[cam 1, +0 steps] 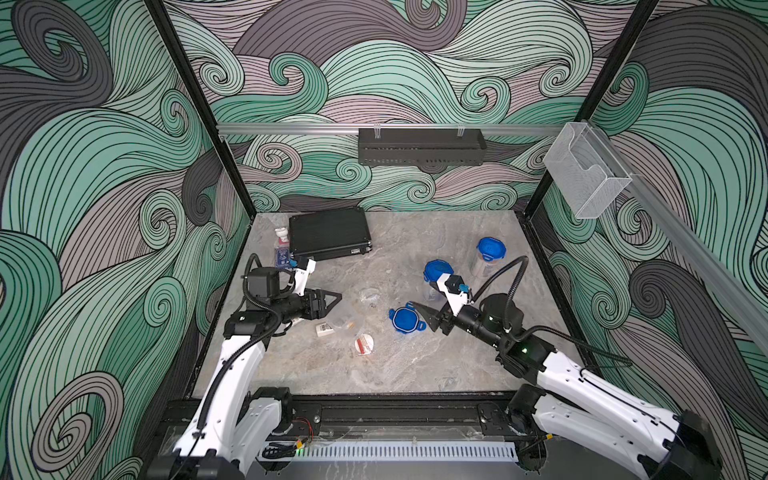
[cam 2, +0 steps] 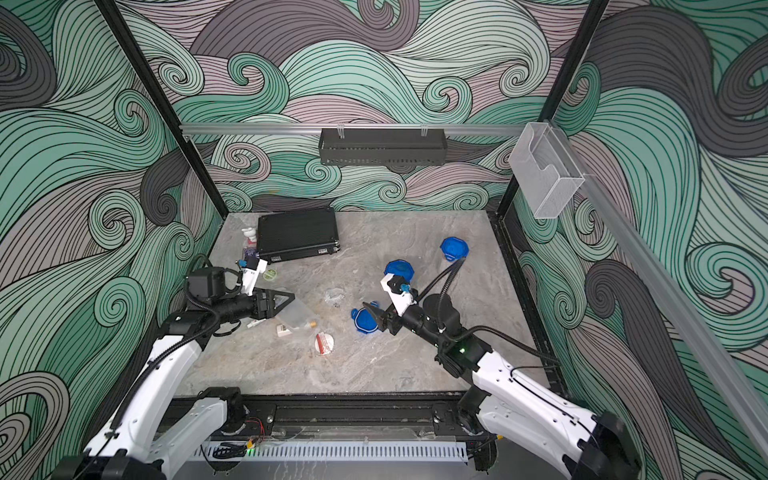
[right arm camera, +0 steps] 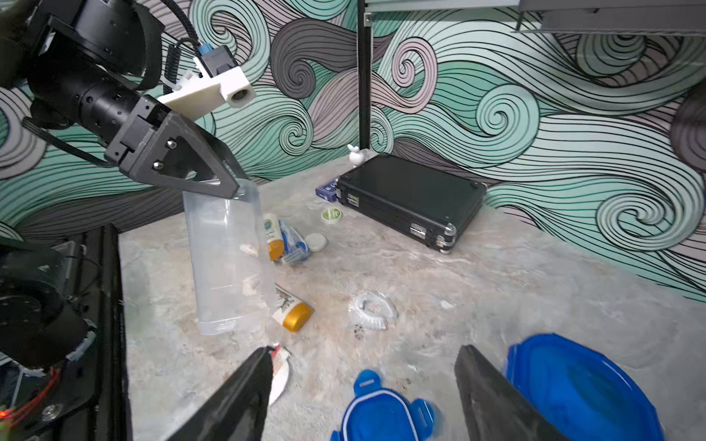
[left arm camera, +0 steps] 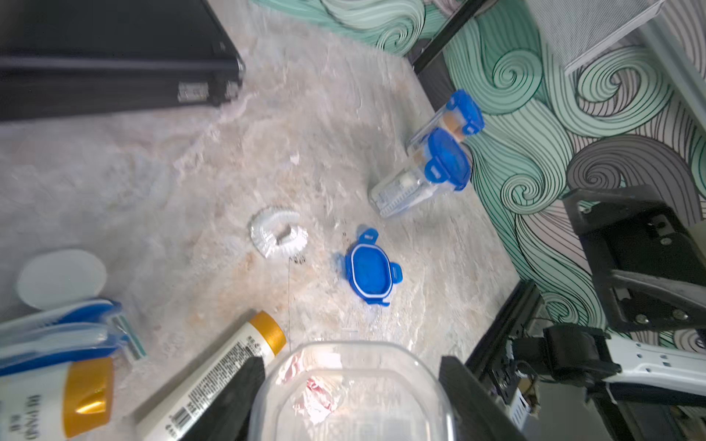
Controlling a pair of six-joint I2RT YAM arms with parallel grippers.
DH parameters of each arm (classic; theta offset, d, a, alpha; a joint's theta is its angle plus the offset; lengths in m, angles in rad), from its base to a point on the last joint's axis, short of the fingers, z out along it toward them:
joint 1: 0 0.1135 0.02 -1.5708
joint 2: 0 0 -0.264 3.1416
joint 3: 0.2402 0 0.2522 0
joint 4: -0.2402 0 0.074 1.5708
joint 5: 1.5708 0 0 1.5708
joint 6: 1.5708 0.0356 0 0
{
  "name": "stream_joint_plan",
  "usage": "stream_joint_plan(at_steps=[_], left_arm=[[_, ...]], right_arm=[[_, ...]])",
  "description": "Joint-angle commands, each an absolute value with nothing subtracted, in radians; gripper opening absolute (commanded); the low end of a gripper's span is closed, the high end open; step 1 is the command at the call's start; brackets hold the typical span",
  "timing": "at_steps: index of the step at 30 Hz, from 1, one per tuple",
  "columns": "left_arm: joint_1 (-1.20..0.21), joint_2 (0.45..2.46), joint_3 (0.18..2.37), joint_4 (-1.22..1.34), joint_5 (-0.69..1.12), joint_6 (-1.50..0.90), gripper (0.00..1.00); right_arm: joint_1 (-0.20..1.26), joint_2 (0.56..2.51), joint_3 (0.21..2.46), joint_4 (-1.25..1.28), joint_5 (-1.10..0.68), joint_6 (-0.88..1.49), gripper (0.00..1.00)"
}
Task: Take out toiletry kits
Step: Place the container at the center of the board.
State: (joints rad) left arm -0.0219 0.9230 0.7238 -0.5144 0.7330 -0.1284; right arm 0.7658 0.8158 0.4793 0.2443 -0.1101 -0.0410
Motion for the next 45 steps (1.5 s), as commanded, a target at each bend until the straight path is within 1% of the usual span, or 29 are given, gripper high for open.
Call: stream_joint_plan(at_steps=[1,3,6,9,12,13,14,16,18,19,23,25,30,33,35,37,38,40,42,45], left_arm=[[-0.037,0.956,0.743,-0.535,0.666,-0.125,0.01],[-0.031,0.995,0.727,-0.462,0.622,-0.17,0.01],[-0.028,1.061,0.767,-0.391,0.612,-0.224,0.03],[-0.027,1.169,0.838,-0.392,0.596,-0.199,0.13],[-0.027,1.325,0.992,-0.572,0.591,-0.112,0.21],[-0.028,1.372,1.032,-0.609,0.574,-0.095,0.26],[-0.026,1.407,1.058,-0.619,0.564,-0.09,0.32],[-0.023,1.458,1.089,-0.626,0.55,-0.071,0.37],[-0.023,1.466,1.1,-0.619,0.496,-0.094,0.82],[-0.021,1.464,1.1,-0.613,0.487,-0.09,0.98],[-0.02,1.431,1.104,-0.632,0.452,-0.075,0.99],[-0.02,1.356,1.089,-0.624,0.392,-0.08,0.98],[-0.019,1.154,1.053,-0.584,0.252,-0.096,0.99],[-0.017,1.021,1.018,-0.542,0.175,-0.161,0.99],[-0.016,0.931,0.983,-0.521,0.141,-0.202,0.98],[-0.016,0.847,0.939,-0.515,0.084,-0.269,0.98],[-0.015,0.812,0.917,-0.507,0.087,-0.284,0.99],[-0.014,0.764,0.888,-0.506,0.155,-0.3,0.99],[-0.014,0.746,0.874,-0.527,0.221,-0.311,0.99],[-0.015,0.747,0.857,-0.564,0.318,-0.323,0.98]], right_arm=[[0.761,0.787,0.443,0.212,-0.026,-0.023,0.79],[0.76,0.794,0.445,0.201,-0.032,-0.024,0.79],[0.76,0.818,0.446,0.199,-0.048,-0.025,0.79],[0.76,0.825,0.449,0.196,-0.052,-0.023,0.79],[0.76,0.816,0.45,0.188,-0.051,-0.023,0.79],[0.759,0.813,0.452,0.182,-0.049,-0.024,0.79],[0.76,0.812,0.451,0.178,-0.047,-0.025,0.8],[0.758,0.811,0.45,0.177,-0.045,-0.026,0.8],[0.758,0.81,0.454,0.167,-0.04,-0.026,0.8],[0.758,0.809,0.456,0.162,-0.04,-0.026,0.8],[0.758,0.801,0.457,0.151,-0.03,-0.029,0.81],[0.757,0.799,0.462,0.143,-0.023,-0.028,0.82],[0.758,0.797,0.496,0.072,0.025,0.017,0.9],[0.754,0.798,0.55,-0.027,0.112,0.096,0.99],[0.74,0.811,0.608,-0.122,0.15,0.138,0.99],[0.714,0.835,0.673,-0.216,0.146,0.156,0.99],[0.697,0.854,0.711,-0.271,0.143,0.167,0.99],[0.657,0.902,0.792,-0.376,0.122,0.172,0.99],[0.617,0.967,0.883,-0.48,0.076,0.158,0.99],[0.557,1.074,1.022,-0.606,0.079,0.147,0.99]])
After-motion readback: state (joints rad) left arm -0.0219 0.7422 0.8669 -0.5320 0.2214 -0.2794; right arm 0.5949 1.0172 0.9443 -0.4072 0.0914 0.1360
